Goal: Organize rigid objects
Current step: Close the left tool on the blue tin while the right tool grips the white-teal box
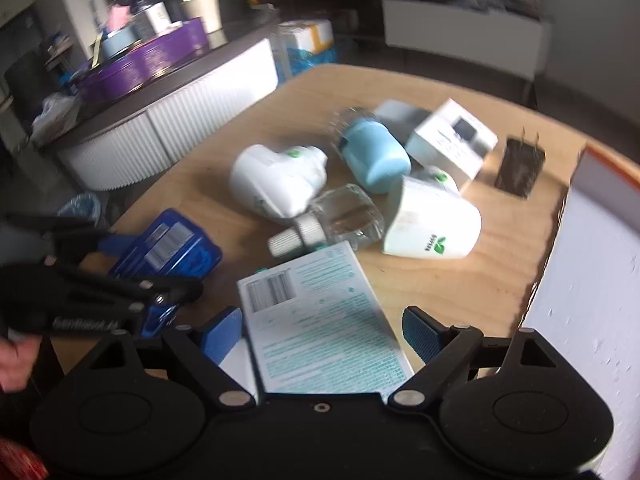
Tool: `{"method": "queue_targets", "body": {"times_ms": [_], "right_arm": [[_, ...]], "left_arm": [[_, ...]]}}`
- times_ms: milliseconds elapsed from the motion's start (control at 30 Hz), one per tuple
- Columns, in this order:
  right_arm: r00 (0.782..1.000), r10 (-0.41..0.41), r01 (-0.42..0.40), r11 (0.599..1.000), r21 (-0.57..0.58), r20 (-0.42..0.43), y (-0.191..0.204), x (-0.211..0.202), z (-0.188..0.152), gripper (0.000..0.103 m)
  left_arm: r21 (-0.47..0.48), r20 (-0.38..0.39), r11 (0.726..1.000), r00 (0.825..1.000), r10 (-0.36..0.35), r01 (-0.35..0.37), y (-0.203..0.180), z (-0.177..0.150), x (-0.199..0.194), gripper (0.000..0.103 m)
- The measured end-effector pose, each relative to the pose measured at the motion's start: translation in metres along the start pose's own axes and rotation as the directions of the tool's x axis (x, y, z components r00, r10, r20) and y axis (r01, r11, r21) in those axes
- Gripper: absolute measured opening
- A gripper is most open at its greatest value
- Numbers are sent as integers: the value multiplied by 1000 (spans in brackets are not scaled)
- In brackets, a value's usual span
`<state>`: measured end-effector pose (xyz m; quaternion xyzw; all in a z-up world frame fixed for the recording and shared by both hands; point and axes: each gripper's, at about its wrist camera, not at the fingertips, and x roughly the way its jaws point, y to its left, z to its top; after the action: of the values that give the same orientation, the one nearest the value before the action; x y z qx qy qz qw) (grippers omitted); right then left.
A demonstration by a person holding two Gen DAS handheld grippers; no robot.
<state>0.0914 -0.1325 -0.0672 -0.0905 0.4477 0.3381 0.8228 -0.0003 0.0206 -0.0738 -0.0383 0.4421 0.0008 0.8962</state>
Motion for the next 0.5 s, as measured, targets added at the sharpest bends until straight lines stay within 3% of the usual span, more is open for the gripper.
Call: {"method": "queue_targets", "body": {"times_ms": [133, 267, 333, 400, 500], "right_arm": [[997, -68, 67, 996, 66, 21, -15, 0, 2, 102], [995, -101, 101, 995, 9, -27, -4, 4, -9, 102], [990, -141, 141, 990, 28, -21, -4, 5, -12, 99], [990, -139, 137, 986, 98, 14, -10, 0, -14, 86], [989, -135, 126, 981, 146, 53, -14, -8, -16, 85]], "left_arm": [[-3, 7, 1000, 1000, -6, 6, 0, 0, -2, 63], [-5, 12, 1000, 1000, -10, 10, -1, 1, 0, 63], [-3, 13, 1000, 1000, -5, 5, -2, 0, 1, 63], [-8, 19, 1000, 1000, -2, 2, -2, 0, 0, 63], [-11, 35, 1000, 999, -4, 4, -2, 1, -4, 63]]}}
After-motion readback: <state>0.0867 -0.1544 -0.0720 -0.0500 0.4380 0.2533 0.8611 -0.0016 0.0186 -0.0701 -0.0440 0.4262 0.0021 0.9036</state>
